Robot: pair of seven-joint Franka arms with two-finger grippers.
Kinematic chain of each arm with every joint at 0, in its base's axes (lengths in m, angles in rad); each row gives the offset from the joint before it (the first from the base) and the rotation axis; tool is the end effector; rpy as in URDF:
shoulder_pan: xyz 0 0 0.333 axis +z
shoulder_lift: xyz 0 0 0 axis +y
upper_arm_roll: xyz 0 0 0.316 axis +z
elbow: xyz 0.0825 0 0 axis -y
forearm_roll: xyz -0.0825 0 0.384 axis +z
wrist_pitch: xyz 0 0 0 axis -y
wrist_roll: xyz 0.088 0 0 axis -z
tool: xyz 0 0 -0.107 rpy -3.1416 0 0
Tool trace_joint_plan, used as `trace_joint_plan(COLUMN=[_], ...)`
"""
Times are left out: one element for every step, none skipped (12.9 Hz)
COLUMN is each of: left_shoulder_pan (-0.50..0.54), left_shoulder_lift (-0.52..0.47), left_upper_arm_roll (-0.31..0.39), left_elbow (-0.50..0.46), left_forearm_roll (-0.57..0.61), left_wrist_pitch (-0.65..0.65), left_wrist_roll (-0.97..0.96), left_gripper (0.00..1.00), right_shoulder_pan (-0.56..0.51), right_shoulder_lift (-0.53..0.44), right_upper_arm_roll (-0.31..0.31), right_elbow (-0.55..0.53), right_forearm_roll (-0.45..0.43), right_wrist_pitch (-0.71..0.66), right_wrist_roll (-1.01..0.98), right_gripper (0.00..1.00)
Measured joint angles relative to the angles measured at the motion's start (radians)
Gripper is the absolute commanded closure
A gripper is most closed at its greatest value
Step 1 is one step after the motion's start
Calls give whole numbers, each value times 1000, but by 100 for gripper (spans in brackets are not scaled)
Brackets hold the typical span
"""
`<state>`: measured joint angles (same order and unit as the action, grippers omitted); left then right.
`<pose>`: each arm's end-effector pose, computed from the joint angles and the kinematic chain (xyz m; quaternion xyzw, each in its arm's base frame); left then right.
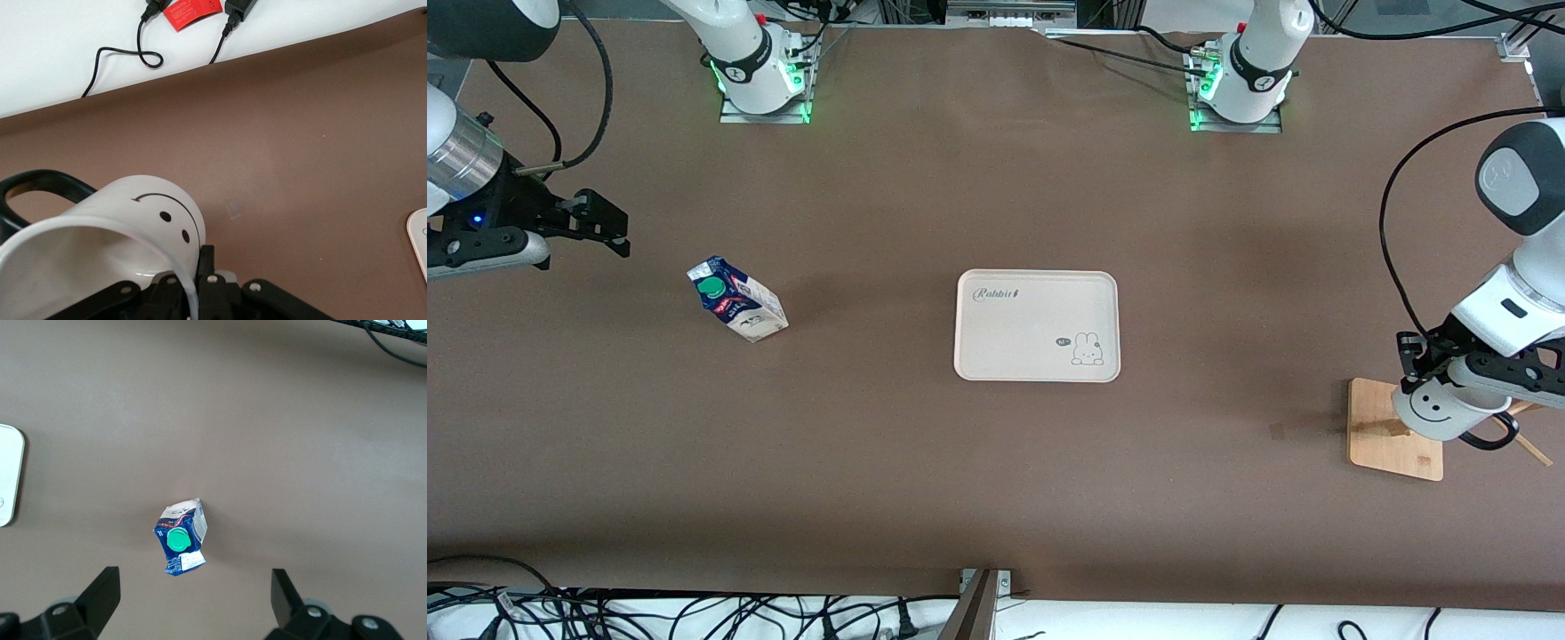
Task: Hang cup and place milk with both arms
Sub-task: 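Hang the mug handle on a peg of the wooden stand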
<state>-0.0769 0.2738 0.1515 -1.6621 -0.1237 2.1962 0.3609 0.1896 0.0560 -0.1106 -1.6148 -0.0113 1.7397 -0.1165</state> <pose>0.6644 0.0357 0.4761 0.9837 -0.1177 0.1359 0.0054 0.5836 0.0468 0.5872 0.9945 0.0985 0.0344 0.0093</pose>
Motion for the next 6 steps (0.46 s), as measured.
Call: trace_joint_plan(left_shoulder_pan=[0,1,1,2,2,3], left_shoulder_lift=[0,0,0,-1,-2,-6], left_upper_arm_roll=[1,1,2,3,5,9], left_elbow=[-1,-2,-2,-2,-2,-2], left_forearm_roll=[0,0,0,0,0,0], left_wrist_pitch=[-1,-2,-5,-16,-28,-43], left_wrist_roll=[0,0,0,0,0,0], left_gripper=[100,100,100,100,100,100], right_shoulder_pan=[0,0,0,0,0,0], right_shoulder_lift=[1,2,2,2,2,2], right_upper_arm_roll=[0,1,1,1,1,1], right_elbow=[0,0,0,0,0,0], right_forearm_roll=[0,0,0,0,0,0], right_wrist_pitch=[0,1,2,2,3,3], right_wrist_roll=[0,0,0,0,0,0], right_gripper=[0,0,0,0,0,0])
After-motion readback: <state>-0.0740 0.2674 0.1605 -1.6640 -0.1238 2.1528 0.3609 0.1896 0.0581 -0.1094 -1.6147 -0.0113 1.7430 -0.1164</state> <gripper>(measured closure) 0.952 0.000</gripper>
